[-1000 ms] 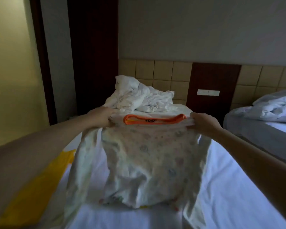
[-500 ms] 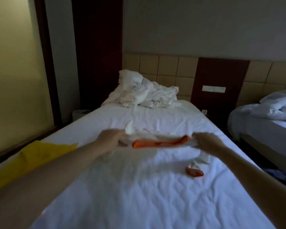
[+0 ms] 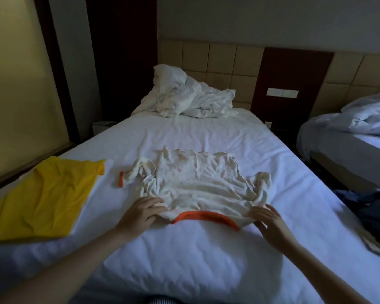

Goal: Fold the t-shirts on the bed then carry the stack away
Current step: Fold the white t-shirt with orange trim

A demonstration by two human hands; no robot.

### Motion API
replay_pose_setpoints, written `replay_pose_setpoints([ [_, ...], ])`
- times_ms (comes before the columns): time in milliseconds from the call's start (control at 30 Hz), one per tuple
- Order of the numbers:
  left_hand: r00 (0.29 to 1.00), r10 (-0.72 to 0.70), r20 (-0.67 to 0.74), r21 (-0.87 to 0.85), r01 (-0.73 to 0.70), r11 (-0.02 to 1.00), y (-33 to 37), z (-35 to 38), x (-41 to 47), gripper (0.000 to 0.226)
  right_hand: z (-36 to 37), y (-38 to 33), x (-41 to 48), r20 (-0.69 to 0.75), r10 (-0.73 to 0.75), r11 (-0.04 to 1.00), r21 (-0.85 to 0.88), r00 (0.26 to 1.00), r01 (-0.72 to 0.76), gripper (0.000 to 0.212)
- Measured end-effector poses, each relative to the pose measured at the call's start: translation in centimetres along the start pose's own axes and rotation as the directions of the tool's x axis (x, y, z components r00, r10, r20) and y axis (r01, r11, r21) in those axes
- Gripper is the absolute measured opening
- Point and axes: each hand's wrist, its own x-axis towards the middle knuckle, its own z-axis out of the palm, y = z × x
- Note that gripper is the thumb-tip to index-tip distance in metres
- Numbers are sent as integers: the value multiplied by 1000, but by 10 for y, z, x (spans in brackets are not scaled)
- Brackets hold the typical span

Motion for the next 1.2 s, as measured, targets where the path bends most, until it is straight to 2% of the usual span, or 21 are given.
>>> replay_pose_setpoints([
  [67,998,-56,-30,-118,52,992,10,-16,-1,35,-14,-8,-1,-6,71,991,111,997,-70,55],
  [167,992,-125,-10,-209,120,971,17,-30,-6,24,-39,-16,-1,102,226,947,212,969,-243,8],
  [233,989,-131,72,-247,145,958,18,-32,-14,23,-44,-16,-10,241,341,883,251,909,-398,24],
  [267,987,-128,101,-251,150,956,18,-32,-17,25,-45,-14,-15,304,367,864,239,879,-444,19],
  [333,984,-115,134,-251,146,957,25,-35,-20,27,-53,-14,-25,316,364,878,196,876,-436,11],
  [400,983,-121,138,-239,152,959,32,-37,-20,33,-62,-15,-35,300,326,913,145,897,-381,22],
  [433,982,-122,142,-230,153,961,35,-36,-22,39,-62,-15,-42,300,273,943,103,914,-315,28],
  [533,957,-95,273,-144,138,980,41,-28,-37,49,-61,-28,-61,315,108,993,-84,943,-86,16],
  [567,950,-76,303,-127,119,985,42,-25,-44,50,-58,-32,-67,315,75,992,-121,946,-39,20],
  [633,958,-69,280,-122,107,987,43,-22,-54,55,-55,-43,-73,329,96,986,-157,940,-46,40],
  [733,976,-21,218,-86,40,996,45,-28,-57,60,-55,-59,-68,331,137,986,-138,934,-96,58],
  [800,980,-9,196,-109,31,994,47,-33,-57,62,-50,-77,-56,388,135,989,-106,912,-101,70],
  [867,985,-82,149,-158,106,982,44,-37,-56,61,-41,-99,-40,459,140,990,-94,877,-109,82],
  [933,967,-236,94,-204,251,946,38,-39,-54,57,-27,-122,-25,495,123,992,-59,860,-108,96],
  [1000,908,-417,44,-246,415,876,28,-39,-51,53,-11,-144,-10,496,57,998,-1,867,-65,104],
  [1033,855,-518,25,-245,508,826,22,-41,-49,45,-3,-156,-2,491,20,999,26,871,-38,102],
  [1067,786,-618,11,-242,602,761,15,-42,-47,33,5,-168,5,492,-16,998,57,870,-14,97],
  [1133,602,-797,48,-255,779,572,-2,-42,-42,11,22,-192,20,482,-70,994,109,874,19,83],
  [1167,509,-855,96,-276,839,469,-8,-43,-36,7,31,-204,26,477,-86,992,123,875,31,80],
  [1200,455,-880,140,-309,864,397,-13,-44,-29,15,40,-216,31,460,-106,990,130,881,52,79],
])
